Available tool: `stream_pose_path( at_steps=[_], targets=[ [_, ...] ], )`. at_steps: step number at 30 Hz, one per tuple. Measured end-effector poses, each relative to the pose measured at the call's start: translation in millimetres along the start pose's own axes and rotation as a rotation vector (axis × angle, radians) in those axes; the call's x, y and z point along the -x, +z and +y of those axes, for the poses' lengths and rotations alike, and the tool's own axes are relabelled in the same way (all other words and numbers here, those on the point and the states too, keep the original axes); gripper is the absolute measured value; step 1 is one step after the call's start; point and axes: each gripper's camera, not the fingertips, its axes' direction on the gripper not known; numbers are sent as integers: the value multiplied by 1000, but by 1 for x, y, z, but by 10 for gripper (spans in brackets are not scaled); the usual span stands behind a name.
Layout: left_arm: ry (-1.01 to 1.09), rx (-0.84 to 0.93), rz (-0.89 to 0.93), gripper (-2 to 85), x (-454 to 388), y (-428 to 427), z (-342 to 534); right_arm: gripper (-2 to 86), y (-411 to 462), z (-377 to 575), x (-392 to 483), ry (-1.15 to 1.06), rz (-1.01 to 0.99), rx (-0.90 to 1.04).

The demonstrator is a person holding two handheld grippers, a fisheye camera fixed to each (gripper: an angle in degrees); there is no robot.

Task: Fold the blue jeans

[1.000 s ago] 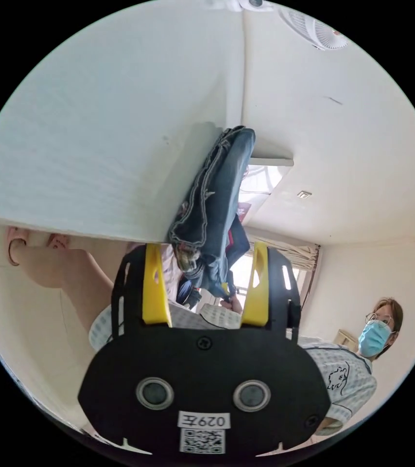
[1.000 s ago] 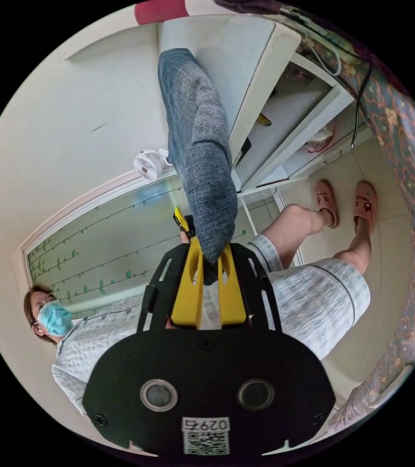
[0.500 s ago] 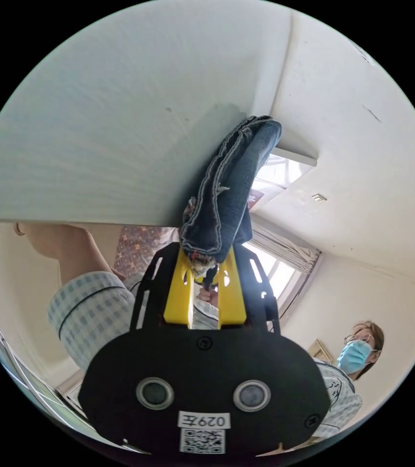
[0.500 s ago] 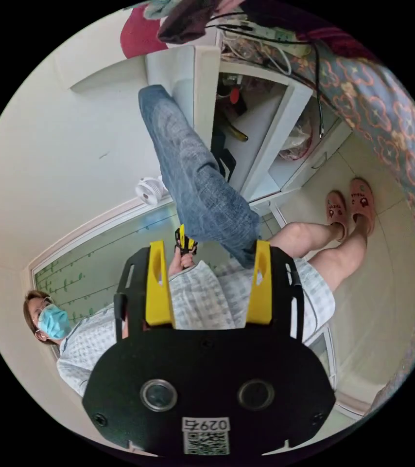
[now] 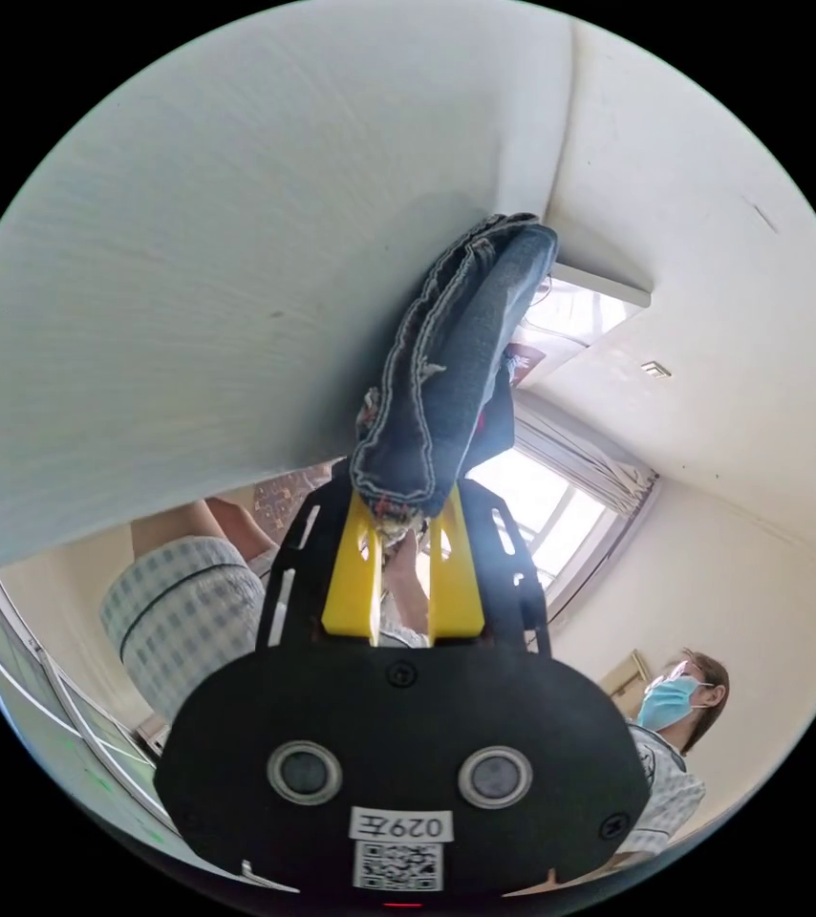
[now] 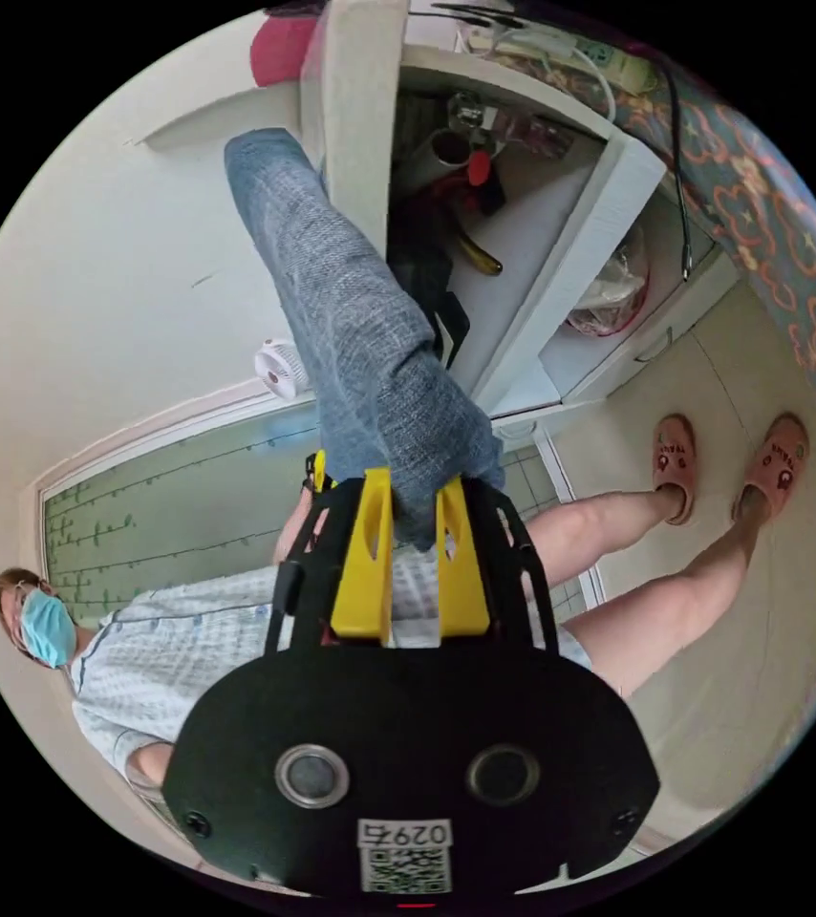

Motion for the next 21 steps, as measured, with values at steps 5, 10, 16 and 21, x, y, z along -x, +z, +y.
stream_pose_path(
  at_steps=[5,10,16,21],
  targets=[
    [44,-10,-87,65,-22,28,24,9,-39,71,40,-86,-15,-29],
    [228,58,-274,62,-70,77,68,-2,-92,141,95,-207,-14,9],
    [265,218,-237,60,-98,194,119,-4,-212,236,161,-349,-6,-45],
    [297,473,-129,58,-115,371,122,-3,-349,333,202,-398,129,-277]
  ],
)
